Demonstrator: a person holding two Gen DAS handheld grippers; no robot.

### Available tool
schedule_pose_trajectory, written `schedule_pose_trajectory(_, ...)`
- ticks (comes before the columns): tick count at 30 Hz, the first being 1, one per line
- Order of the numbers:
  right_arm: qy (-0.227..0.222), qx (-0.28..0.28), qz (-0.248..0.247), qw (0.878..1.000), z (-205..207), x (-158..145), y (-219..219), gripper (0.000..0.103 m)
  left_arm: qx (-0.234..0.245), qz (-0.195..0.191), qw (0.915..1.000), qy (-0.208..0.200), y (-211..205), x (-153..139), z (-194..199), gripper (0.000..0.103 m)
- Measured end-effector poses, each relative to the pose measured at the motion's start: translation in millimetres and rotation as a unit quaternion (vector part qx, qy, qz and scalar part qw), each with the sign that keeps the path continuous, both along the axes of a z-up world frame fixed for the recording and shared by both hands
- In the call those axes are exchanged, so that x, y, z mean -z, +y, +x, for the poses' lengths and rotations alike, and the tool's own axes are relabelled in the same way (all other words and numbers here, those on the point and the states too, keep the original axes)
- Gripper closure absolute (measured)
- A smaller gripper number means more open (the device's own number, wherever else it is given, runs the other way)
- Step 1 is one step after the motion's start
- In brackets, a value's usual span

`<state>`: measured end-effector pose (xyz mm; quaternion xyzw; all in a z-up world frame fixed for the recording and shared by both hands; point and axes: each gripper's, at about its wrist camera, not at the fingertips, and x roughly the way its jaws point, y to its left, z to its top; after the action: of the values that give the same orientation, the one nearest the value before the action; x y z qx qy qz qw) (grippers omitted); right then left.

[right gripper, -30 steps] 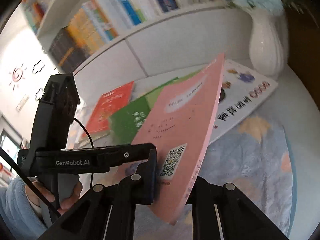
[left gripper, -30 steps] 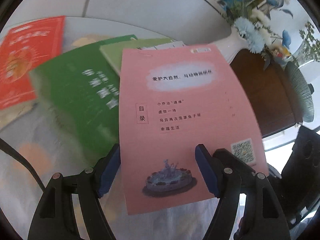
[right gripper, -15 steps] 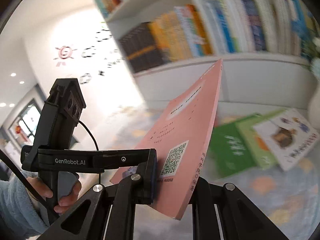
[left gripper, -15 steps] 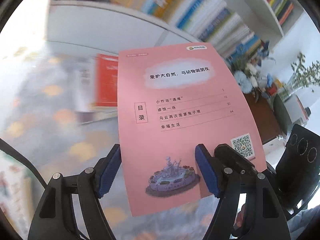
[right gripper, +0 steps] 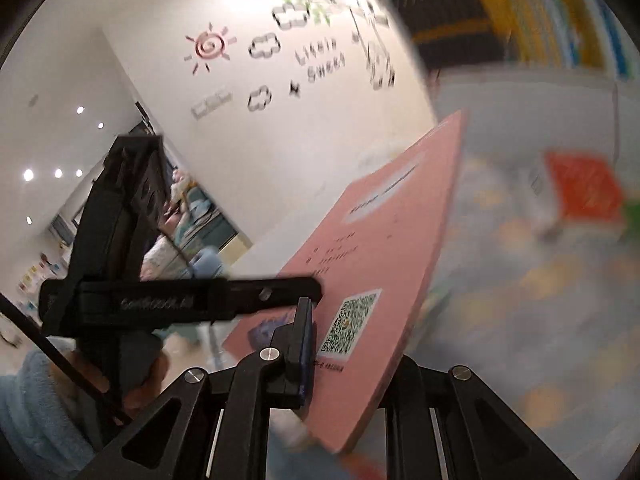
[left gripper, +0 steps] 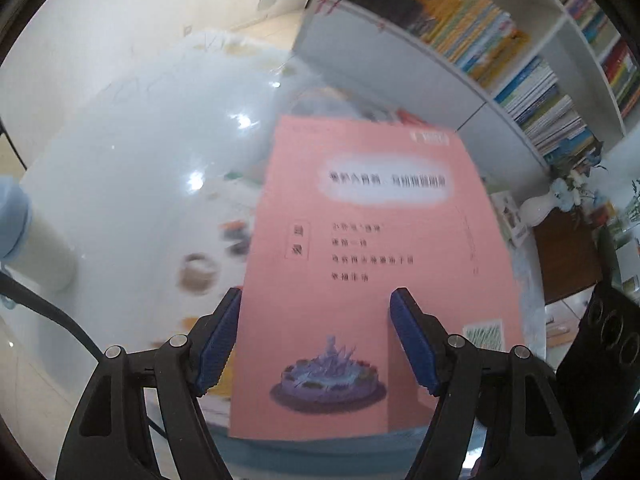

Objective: Organize books
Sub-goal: 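Carry the pink book onto the white book and open the left gripper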

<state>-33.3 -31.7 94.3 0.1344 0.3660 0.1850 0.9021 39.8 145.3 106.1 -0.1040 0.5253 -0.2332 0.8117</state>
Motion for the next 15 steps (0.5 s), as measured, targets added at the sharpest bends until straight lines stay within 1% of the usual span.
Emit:
schedule_pose_trajectory(2, 0.02, 0.013, -0.009, 1.0, 0.6, 16.4, 30.6, 0.088, 0.013, 0.009, 0.9998, 0.014, 11.3, 16.0, 8.1, 0.032)
schedule_pose_trajectory(4, 0.041, 0.03, -0.018, 0.999, 1.1, 33.6, 50.9, 0.087, 0.031, 0.04, 0.9984, 0.026, 16.8, 31.1, 13.4, 0.032)
schedule_pose_trajectory(5, 0.061, 0.035, -0.018, 0.997, 4.2, 46.0, 61.7, 0.087, 0.038, 0.058, 0.9971, 0.031, 18.8, 39.7, 13.7, 0.032)
schedule_pose_trajectory(6, 0.074, 0.037, -0.018, 0.996, 7.9, 53.6, 67.5, 0.087, 0.038, 0.061, 0.9968, 0.035, 21.8, 46.4, 12.9, 0.032)
schedule_pose_trajectory(7, 0.091, 0.039, -0.018, 0.995, 12.6, 62.4, 72.9, 0.087, 0.035, 0.055, 0.9972, 0.037, 25.8, 49.2, 12.1, 0.032)
schedule_pose_trajectory(8, 0.109, 0.044, -0.016, 0.993, 16.9, 71.8, 77.2, 0.087, 0.024, 0.034, 0.9982, 0.042, 32.1, 53.5, 11.4, 0.032)
schedule_pose_trajectory(10, 0.125, 0.056, -0.021, 0.99, 19.8, 82.1, 82.2, 0.087, 0.009, 0.004, 0.9984, 0.056, 41.4, 61.6, 14.0, 0.032)
schedule_pose_trajectory(12, 0.132, 0.059, -0.031, 0.989, 20.8, 85.5, 86.6, 0.087, 0.006, 0.002, 0.9978, 0.066, 46.5, 69.5, 16.0, 0.032)
schedule_pose_trajectory(15, 0.141, 0.065, -0.052, 0.986, 26.3, 84.7, 96.5, 0.086, 0.011, 0.019, 0.9975, 0.067, 38.5, 72.9, 19.2, 0.032)
